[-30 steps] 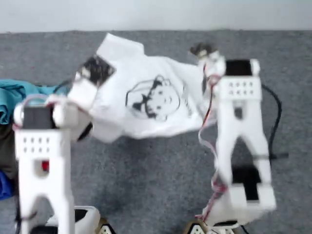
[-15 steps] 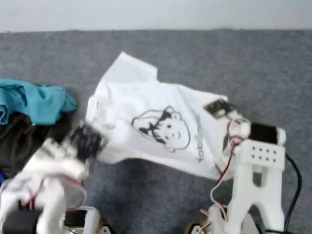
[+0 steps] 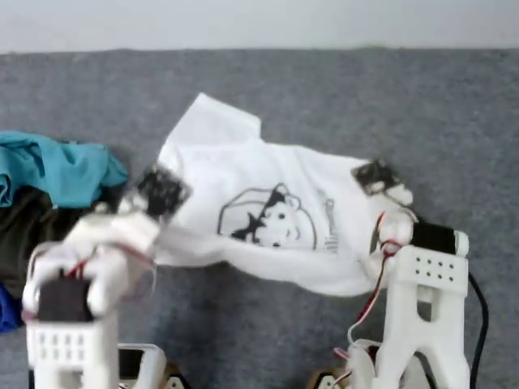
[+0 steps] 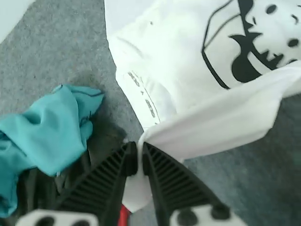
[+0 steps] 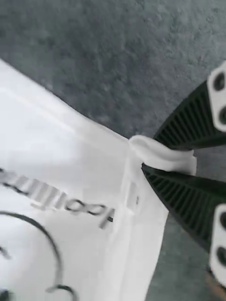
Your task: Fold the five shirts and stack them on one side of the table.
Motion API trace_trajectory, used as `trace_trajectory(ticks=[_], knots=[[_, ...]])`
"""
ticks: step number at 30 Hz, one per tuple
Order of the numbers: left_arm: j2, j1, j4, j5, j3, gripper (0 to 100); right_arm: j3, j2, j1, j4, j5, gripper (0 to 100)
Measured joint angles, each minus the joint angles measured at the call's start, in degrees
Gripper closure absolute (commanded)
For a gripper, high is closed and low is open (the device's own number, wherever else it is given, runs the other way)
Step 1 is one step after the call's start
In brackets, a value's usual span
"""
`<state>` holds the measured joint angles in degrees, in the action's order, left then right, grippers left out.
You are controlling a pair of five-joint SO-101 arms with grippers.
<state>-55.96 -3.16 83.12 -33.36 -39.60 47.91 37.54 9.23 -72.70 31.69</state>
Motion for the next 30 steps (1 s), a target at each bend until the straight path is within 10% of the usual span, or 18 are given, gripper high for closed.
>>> trace_trajectory(ticks=[12,30], knots=[[42.8,0.0,-26.7,1.5,17.0,98,-0.7,-9.0,-4.2,25.3,-11.4,98.8],[102.8,2.5,-19.9,5.6,82.3,98,-50.4,-62.0,-4.2,21.6,-17.7,98.8]])
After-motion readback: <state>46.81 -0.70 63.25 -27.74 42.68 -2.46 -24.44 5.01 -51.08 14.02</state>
